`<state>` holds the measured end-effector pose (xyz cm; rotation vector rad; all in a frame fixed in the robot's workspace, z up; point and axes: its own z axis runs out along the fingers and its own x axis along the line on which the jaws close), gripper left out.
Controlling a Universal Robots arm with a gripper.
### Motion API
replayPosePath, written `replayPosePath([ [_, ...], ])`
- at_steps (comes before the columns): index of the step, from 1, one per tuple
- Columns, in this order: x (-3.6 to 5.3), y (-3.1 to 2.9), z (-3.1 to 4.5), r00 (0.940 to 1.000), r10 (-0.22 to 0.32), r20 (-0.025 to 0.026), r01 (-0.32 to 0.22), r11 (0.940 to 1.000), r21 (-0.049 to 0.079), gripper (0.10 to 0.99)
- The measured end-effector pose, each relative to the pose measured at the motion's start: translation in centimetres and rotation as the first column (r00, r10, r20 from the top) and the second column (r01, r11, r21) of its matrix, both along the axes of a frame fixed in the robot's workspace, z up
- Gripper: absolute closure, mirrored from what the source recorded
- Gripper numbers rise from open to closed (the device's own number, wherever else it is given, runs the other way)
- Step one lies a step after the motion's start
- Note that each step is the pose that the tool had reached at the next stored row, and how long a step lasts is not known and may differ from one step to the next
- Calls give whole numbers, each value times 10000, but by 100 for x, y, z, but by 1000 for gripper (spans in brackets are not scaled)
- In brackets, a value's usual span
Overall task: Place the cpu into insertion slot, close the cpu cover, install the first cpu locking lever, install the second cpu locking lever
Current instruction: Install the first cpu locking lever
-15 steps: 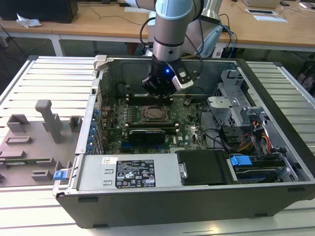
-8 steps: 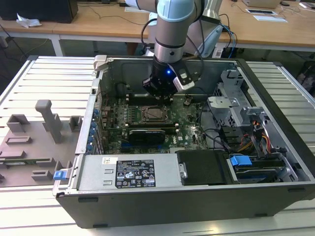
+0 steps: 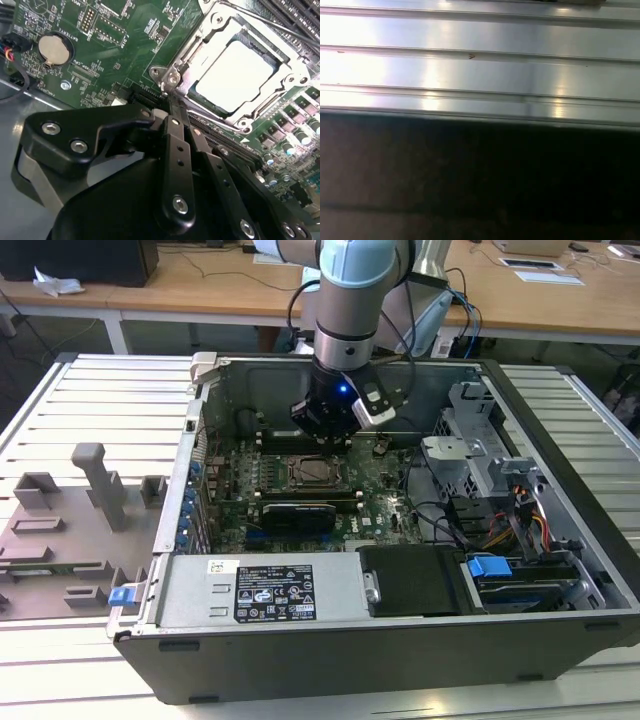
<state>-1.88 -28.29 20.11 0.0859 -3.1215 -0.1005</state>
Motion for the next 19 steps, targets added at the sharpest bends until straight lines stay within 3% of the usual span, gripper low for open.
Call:
replayPosePath([
  [4, -6, 1, 81, 10000, -1, 24, 1, 10000, 7, 980],
  [16, -11, -25, 4, 10000, 1, 22, 0, 10000, -36, 980],
  [19, -12, -24, 93, 10000, 1, 43, -1, 10000, -34, 980],
])
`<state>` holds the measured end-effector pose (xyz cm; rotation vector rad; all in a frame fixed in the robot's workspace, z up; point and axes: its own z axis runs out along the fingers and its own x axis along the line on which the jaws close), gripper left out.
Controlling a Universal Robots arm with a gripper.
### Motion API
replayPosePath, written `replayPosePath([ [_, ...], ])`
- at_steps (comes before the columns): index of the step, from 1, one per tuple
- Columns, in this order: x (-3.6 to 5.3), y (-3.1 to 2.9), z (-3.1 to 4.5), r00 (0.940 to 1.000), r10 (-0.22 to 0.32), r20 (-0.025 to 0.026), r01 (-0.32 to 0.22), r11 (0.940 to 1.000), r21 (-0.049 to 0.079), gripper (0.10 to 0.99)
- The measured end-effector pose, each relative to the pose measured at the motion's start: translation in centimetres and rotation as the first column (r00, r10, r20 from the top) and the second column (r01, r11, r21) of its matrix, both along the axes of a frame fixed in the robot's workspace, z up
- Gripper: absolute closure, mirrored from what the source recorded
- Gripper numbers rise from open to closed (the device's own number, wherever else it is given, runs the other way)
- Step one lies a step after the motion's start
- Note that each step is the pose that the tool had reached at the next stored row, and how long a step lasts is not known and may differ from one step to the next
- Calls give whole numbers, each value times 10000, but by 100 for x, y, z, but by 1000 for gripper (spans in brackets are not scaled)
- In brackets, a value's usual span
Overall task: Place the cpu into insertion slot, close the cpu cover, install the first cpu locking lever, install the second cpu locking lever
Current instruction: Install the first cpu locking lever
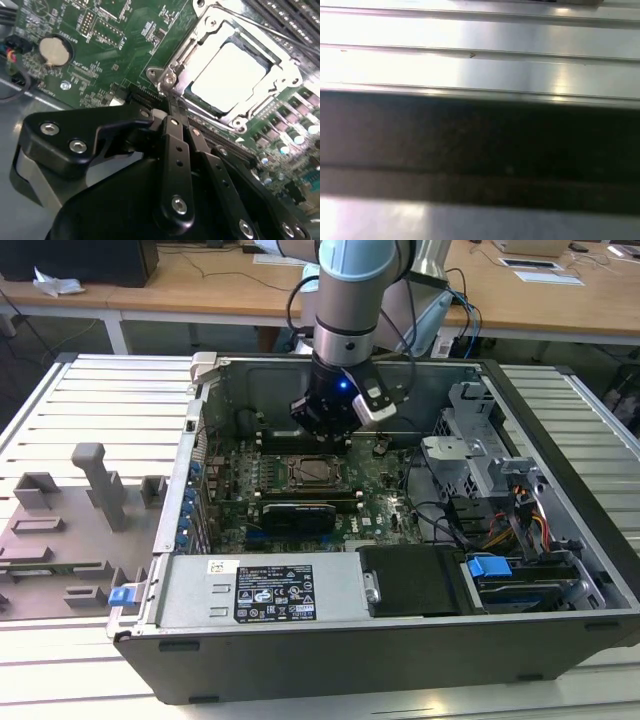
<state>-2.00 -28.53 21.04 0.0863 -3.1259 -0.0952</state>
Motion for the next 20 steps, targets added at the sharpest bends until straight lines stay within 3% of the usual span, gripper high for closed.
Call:
replayPosePath([
  [5, -6, -51, 29, 10000, -1, 4, 1, 10000, 0, 980],
  [13, -23, -250, 30, 10000, 0, 4, 0, 10000, -1, 980],
  [18, -27, -449, 29, 10000, 0, 4, 0, 10000, 0, 980],
  [20, -27, -477, 30, 10000, 0, 5, 0, 10000, 0, 980],
])
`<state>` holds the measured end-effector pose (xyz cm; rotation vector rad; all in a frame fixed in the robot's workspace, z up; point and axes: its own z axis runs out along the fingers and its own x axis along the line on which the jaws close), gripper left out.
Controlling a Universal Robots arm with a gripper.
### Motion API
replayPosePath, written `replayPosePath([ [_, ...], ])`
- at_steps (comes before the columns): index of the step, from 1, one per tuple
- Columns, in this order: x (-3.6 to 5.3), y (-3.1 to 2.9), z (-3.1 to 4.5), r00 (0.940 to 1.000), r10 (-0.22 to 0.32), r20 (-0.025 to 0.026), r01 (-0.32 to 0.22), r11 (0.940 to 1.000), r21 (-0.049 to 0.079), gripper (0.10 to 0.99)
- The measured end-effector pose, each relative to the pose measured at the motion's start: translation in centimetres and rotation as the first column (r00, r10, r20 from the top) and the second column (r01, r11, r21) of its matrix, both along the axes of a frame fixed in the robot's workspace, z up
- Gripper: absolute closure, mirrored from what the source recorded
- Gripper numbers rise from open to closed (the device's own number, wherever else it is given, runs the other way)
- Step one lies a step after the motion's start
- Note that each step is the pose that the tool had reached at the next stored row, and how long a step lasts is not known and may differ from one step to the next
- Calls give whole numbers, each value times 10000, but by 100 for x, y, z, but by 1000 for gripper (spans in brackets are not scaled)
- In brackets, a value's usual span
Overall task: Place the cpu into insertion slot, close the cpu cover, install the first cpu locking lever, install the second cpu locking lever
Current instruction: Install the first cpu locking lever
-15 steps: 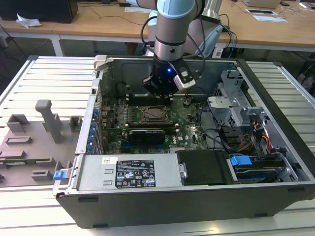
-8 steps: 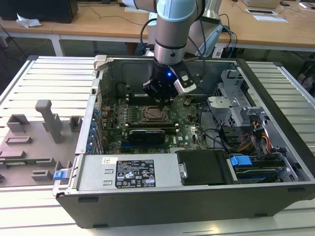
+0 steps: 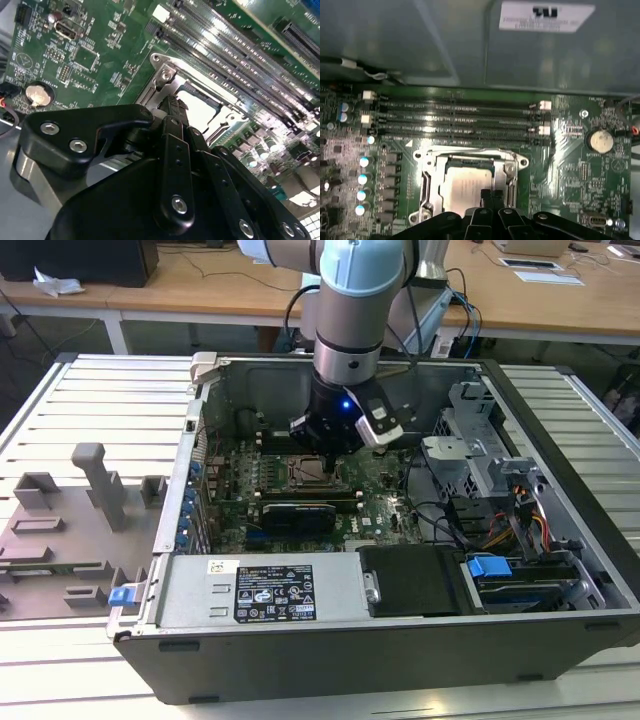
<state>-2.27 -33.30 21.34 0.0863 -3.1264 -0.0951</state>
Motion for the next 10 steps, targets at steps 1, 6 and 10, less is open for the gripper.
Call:
replayPosePath([
  [1, -1, -2, 15, 10000, -2, -1, 2, 10000, -1, 980],
  [6, 0, -2, 172, 10000, 0, 0, 0, 10000, 0, 980],
  [10, 0, -2, 247, 10000, -1, -1, 1, 10000, 0, 980],
])
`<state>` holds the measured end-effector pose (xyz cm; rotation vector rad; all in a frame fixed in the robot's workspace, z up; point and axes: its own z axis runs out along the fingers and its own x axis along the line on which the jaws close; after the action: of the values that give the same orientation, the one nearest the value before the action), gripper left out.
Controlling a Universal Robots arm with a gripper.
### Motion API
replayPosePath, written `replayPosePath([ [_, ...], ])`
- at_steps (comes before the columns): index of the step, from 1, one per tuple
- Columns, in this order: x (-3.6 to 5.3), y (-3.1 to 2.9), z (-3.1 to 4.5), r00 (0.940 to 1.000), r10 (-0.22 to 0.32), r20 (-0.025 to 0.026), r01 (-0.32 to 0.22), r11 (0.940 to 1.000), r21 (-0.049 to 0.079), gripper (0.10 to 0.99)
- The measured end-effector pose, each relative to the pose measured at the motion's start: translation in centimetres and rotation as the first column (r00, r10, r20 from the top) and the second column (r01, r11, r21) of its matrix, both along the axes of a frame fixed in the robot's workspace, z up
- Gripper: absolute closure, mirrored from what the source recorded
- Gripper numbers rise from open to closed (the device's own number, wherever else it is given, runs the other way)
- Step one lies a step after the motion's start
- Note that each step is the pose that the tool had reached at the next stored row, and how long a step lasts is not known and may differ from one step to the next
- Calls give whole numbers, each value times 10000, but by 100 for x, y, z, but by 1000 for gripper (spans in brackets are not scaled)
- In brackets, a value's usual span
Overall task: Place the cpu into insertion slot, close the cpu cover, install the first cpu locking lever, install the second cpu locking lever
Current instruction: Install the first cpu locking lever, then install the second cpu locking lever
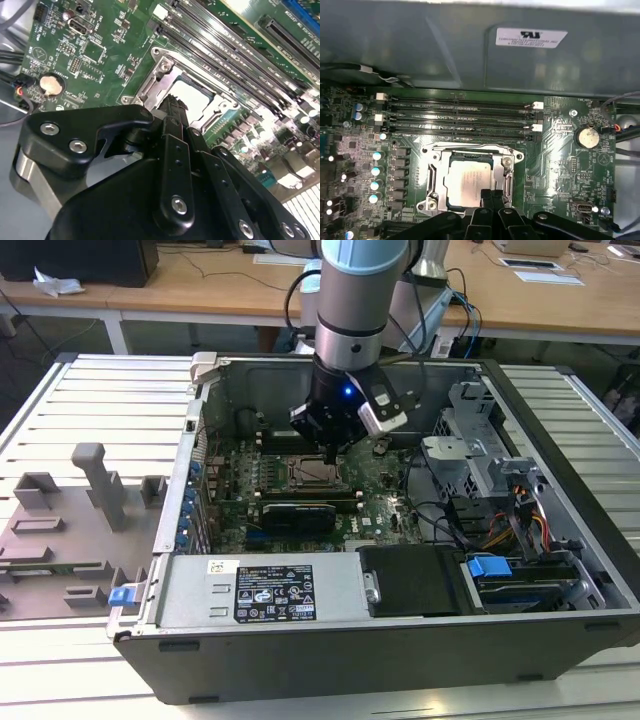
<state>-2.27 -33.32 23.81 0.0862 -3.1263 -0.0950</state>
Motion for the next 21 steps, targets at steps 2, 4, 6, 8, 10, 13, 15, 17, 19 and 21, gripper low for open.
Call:
replayPosePath([
  [2, 0, 0, 81, 10000, 0, 0, 0, 10000, 0, 980],
  [4, 0, 0, 119, 10000, 0, 0, 0, 10000, 0, 980],
  [6, 0, 0, 150, 10000, 0, 0, 0, 10000, 0, 980],
  [8, 0, 0, 168, 10000, 1, 1, -1, 10000, 2, 980],
  [10, 0, 0, 170, 10000, 0, 0, 0, 10000, 0, 980],
  [13, 0, 0, 172, 10000, 0, 0, 0, 10000, 0, 980],
  [15, 0, 0, 173, 10000, 0, 0, 0, 10000, 0, 980],
  [17, 0, 0, 174, 10000, 0, 0, 0, 10000, 0, 980],
  [19, 0, 0, 175, 10000, 0, 0, 0, 10000, 1, 980],
  [21, 0, -3, 177, 10000, 1, -2, -1, 10000, -3, 980],
])
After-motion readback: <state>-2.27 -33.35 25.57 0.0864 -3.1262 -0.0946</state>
